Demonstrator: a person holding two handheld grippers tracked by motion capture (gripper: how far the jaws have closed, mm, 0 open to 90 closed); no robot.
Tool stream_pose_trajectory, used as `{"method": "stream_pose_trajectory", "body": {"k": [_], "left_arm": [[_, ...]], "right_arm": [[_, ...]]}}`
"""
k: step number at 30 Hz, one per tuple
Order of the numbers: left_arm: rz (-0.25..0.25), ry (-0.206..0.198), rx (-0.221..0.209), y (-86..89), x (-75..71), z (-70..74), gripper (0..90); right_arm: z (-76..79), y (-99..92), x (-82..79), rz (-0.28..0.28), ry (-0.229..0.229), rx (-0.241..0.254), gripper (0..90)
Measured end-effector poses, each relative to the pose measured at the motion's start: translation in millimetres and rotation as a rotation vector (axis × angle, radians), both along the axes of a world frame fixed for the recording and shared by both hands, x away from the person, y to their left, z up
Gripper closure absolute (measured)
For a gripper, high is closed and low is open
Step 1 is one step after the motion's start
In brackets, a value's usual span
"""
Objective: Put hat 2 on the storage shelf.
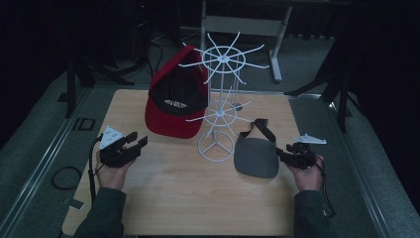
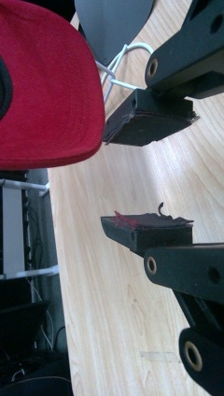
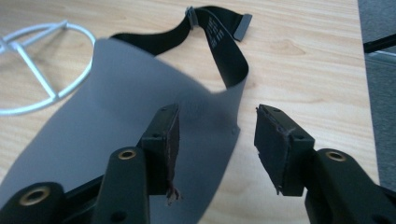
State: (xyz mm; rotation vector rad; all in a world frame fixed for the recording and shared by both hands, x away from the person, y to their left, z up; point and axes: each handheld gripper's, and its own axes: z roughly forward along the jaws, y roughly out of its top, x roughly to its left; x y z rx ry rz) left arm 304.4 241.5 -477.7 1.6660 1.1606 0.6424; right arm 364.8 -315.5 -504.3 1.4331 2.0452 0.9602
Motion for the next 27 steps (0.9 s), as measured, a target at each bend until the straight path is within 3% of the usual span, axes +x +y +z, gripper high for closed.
{"method": "stream_pose_trajectory", "body": {"k": [3, 6, 10, 19, 27], "left_arm": [[0.001, 0.000, 0.000, 0.7, -0.5, -0.2, 54.0], [0.001, 0.001, 0.001, 0.9, -1.1, -1.2, 54.0], [0.001, 0.007, 0.000, 0.8, -1.3, -3.8, 54.2], [-0.005, 0.016, 0.003, -0.6, -2.0, -7.1, 54.2], [-0.006, 0.020, 0.012, -2.4, -2.9, -8.9, 54.2]], "right_arm": [[3.4, 1.8, 9.5, 0.009, 0.004, 0.015, 57.3], [6.8, 7.4, 18.1, 0.039, 0.003, 0.017, 75.2], [10.1, 17.3, 28.6, 0.052, -0.002, 0.010, 89.8], [14.4, 40.8, 53.9, 0.047, 0.019, 0.015, 90.0], [2.4, 61.4, 66.1, 0.071, 0.076, -0.031, 90.0]]}}
